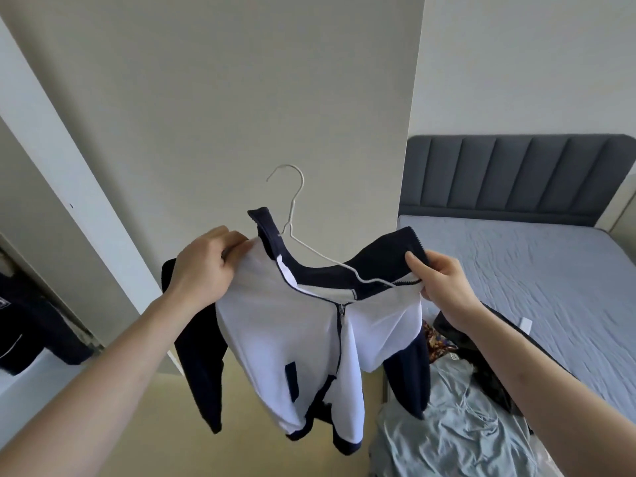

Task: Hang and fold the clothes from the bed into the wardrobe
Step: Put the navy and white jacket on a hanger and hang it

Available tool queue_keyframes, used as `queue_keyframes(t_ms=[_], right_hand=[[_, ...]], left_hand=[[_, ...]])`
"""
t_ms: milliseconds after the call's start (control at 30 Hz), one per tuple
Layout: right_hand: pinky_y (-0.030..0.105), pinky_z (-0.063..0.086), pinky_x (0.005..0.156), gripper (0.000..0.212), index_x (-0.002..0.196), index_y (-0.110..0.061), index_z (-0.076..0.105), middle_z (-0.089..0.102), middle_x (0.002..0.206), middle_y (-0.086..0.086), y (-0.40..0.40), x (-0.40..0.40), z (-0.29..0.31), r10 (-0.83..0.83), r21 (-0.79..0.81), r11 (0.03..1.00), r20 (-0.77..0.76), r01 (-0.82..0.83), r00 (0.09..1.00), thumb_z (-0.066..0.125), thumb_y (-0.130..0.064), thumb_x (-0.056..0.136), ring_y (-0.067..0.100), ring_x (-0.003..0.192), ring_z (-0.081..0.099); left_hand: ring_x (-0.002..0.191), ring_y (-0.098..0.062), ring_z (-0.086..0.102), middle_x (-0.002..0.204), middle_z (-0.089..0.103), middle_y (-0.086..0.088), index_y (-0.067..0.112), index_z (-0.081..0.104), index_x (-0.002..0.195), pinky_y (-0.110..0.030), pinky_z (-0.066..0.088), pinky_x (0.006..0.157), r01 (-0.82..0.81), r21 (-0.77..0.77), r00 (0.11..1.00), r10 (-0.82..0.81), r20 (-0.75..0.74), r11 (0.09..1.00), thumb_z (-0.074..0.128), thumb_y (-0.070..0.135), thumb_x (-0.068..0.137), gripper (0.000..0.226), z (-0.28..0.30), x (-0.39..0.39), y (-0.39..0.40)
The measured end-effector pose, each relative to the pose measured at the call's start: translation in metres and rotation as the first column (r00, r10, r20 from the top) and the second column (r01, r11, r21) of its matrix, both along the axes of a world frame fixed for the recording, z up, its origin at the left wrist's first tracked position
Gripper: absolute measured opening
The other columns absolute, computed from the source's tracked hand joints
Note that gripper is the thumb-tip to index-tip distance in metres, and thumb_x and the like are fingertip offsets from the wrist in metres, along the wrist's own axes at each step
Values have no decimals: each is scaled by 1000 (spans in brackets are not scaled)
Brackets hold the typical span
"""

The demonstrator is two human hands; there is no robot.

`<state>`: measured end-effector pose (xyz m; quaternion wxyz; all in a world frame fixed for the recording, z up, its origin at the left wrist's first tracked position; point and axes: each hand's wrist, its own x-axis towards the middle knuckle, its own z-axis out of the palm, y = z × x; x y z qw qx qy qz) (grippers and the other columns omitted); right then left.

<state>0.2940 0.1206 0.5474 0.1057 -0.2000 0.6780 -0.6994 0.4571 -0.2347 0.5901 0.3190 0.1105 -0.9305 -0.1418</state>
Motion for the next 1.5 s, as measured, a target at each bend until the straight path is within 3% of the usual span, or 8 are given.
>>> queue_keyframes(t_ms=[300,533,700,833,1100,1300,1400,1500], right_hand=[[19,28,44,42,81,3,62,43,64,5,10,0,-2,-93,-50,994,-3,93,996,63,-34,101,9,50,34],[27,30,46,26,89,-10,73,44,68,8,-20,15,39,-51,-80,996,-129,41,990,62,-29,101,12,49,37],[20,49,53,22,100,-38,76,68,78,-12,-56,44,57,323,270,935,-369,-232,871,61,-23,98,12,62,56],[7,46,71,23,113,-36,75,69,93,-16,-58,46,41,416,528,836,-432,-150,800,63,-25,97,4,83,63],[19,56,79,30,118,-55,65,67,114,-24,-18,51,-7,342,457,870,-294,-183,893,67,-45,91,1,98,68],[17,49,76,16,107,-44,72,54,112,-18,44,46,-15,-149,182,943,-516,278,843,61,-37,98,7,100,60],[19,53,71,50,138,-39,52,47,127,-19,82,33,-15,-197,325,828,-595,457,779,72,-34,93,4,87,60],[24,50,75,42,135,-34,57,55,124,-22,115,27,-20,-168,413,785,-575,461,801,66,-41,95,2,82,61]], left_hand=[[75,-15,54,79,54,8,30,66,90,-32,40,61,35,-37,999,-36,-12,999,44,48,102,31,-2,-8,9],[78,-12,53,80,52,10,29,63,86,-30,41,58,-10,-140,996,22,81,990,45,48,103,31,-19,-12,26],[78,-18,58,76,58,11,31,59,86,-31,34,59,-124,131,978,99,184,984,47,45,103,26,-32,-24,42],[66,-16,54,62,55,8,29,58,80,-33,39,58,-91,378,992,51,114,921,53,44,100,25,-39,-18,48],[59,-11,44,60,48,7,24,59,81,-33,38,59,148,447,987,-162,-7,882,54,40,98,25,-36,-8,87],[61,-11,44,63,50,6,21,62,84,-28,37,59,293,455,940,-341,25,841,57,31,101,20,-30,-26,136],[63,-12,46,66,53,2,19,64,84,-22,36,59,368,499,898,-440,30,785,57,28,102,21,-29,-35,163],[71,-24,51,72,56,-6,15,64,85,-26,39,64,418,564,850,-526,34,712,57,27,102,22,-31,-44,195]])
